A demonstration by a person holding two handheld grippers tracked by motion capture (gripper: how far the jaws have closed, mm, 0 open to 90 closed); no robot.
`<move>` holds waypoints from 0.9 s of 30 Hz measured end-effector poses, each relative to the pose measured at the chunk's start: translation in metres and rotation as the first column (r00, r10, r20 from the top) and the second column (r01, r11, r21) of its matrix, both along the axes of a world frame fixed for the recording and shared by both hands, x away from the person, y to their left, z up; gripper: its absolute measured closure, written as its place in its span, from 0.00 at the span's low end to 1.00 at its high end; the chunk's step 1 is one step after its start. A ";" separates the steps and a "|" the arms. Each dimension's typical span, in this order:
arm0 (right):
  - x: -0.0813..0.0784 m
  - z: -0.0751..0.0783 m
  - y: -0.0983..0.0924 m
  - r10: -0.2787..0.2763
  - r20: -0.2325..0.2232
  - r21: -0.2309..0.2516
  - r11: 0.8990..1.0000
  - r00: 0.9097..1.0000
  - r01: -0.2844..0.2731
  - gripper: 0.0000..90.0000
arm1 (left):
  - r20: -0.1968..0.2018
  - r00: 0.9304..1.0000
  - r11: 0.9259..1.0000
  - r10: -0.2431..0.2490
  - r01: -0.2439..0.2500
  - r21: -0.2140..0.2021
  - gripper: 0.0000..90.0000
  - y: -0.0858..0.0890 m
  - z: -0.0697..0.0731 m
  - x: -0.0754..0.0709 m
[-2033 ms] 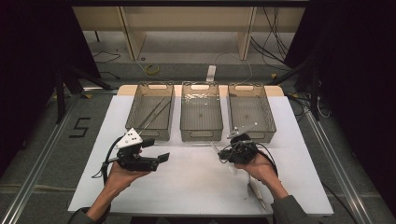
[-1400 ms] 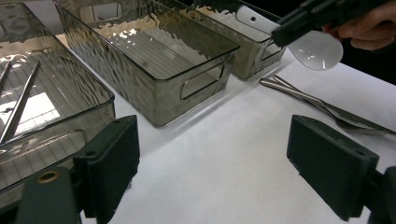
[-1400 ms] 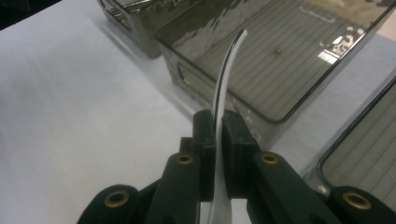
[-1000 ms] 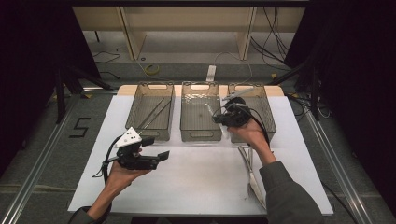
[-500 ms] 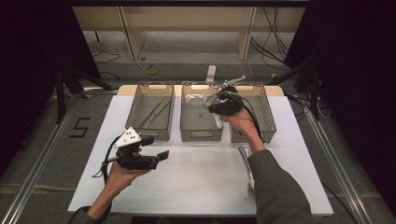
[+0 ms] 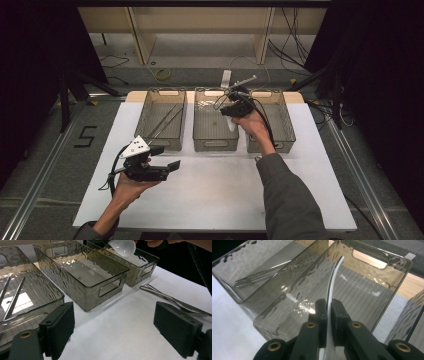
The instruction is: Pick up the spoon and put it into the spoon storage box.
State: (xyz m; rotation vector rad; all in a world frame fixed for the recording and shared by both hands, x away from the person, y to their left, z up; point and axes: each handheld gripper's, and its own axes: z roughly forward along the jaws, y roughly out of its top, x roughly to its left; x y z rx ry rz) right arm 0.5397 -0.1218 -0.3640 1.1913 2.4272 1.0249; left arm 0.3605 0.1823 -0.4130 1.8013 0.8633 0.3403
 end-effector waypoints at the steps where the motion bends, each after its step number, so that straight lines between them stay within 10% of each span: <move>1: 0.001 -0.001 0.001 -0.003 -0.004 -0.002 1.000 1.000 0.003 0.95 | 0.000 1.000 1.000 -0.003 0.003 0.005 0.19 0.000 0.000 0.000; 27: 0.014 -0.035 0.022 -0.052 -0.055 -0.057 0.997 0.997 0.048 0.95 | 0.015 1.000 1.000 -0.005 0.005 0.009 0.19 -0.001 0.000 0.000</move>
